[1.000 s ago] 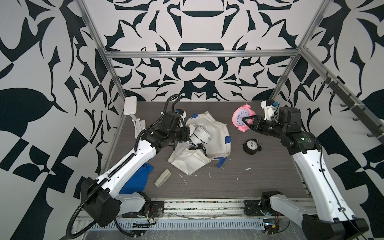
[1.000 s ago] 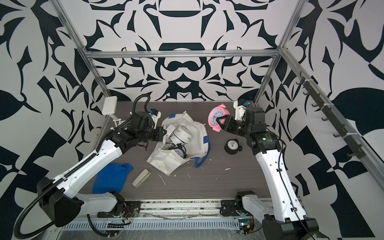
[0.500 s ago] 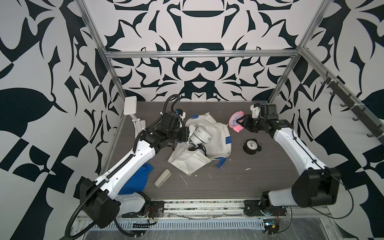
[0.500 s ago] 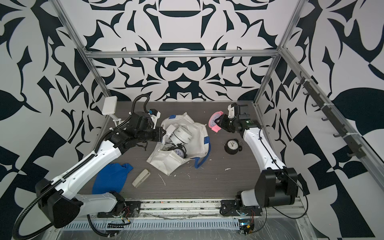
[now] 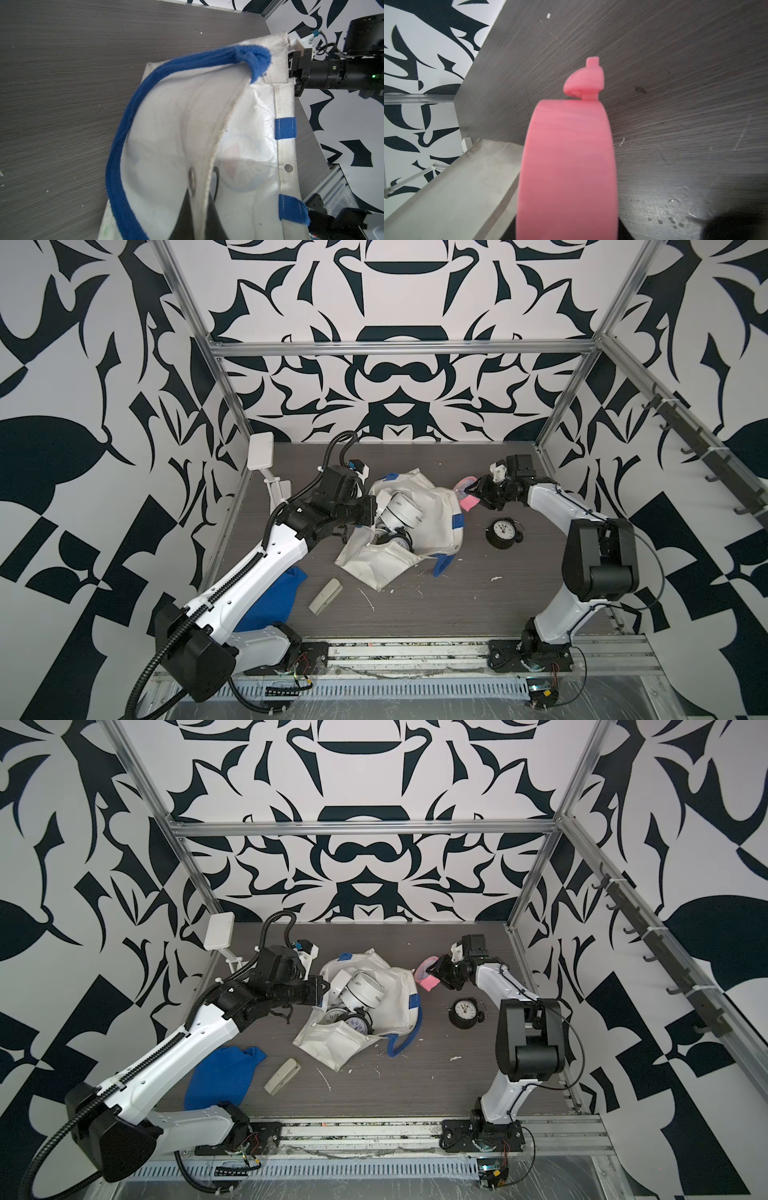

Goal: Take the alarm clock out of the canvas bag
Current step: Place the alarm at the center of the board.

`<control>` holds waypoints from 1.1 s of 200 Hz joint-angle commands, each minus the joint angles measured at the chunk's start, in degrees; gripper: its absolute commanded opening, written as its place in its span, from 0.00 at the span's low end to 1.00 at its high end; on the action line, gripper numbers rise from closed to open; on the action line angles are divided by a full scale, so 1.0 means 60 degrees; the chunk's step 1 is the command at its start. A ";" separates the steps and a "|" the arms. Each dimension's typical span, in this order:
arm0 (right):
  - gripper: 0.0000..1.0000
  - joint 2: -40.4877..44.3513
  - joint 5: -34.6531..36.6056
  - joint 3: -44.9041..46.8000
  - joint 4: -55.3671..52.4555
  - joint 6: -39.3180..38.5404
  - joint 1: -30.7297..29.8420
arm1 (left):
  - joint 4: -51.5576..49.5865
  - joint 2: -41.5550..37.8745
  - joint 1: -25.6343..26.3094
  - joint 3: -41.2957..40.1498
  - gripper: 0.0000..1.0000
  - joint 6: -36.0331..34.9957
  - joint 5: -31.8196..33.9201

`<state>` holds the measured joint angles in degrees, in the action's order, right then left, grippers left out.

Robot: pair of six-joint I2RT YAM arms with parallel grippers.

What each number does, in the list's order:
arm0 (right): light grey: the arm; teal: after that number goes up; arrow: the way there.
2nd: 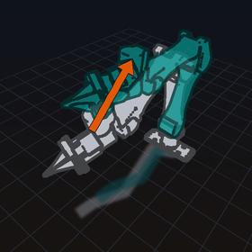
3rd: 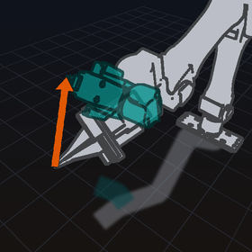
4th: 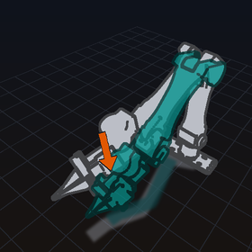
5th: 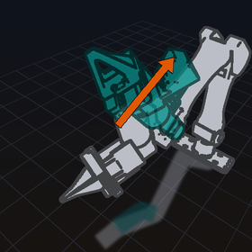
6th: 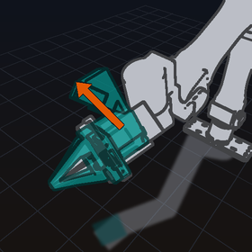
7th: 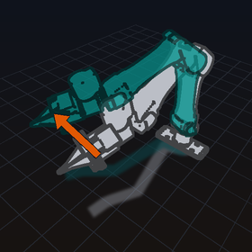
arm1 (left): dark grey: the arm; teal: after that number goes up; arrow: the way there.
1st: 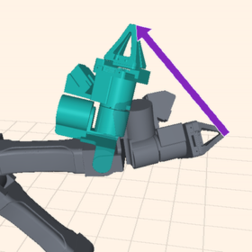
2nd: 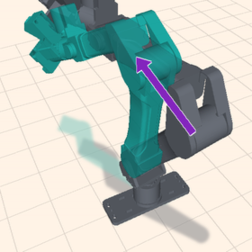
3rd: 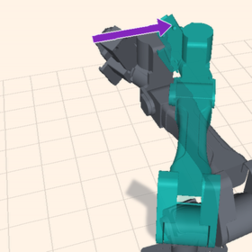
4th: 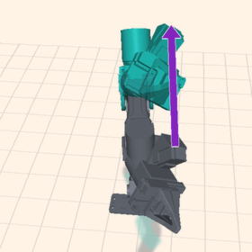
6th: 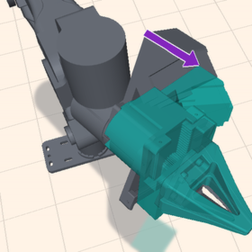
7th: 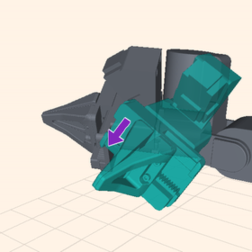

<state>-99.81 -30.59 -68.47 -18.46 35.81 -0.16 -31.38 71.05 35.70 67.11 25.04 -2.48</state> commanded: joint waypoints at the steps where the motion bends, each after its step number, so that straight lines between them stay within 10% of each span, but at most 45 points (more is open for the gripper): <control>1: 0.26 -0.0060 -0.0629 -0.0613 0.0661 0.0312 0.0118 | 0.0132 -0.0295 0.0070 0.0001 0.00 0.0031 -0.0082; 220: 0.41 -0.1841 -0.1036 -0.0825 0.1135 0.0125 0.0346 | 0.0097 -0.0031 0.0072 0.0139 0.00 -0.0013 0.0017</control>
<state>-112.16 -38.41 -75.02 -9.96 36.80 1.54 -31.55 71.05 35.70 67.11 25.04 -1.72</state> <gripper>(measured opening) 0.427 0.066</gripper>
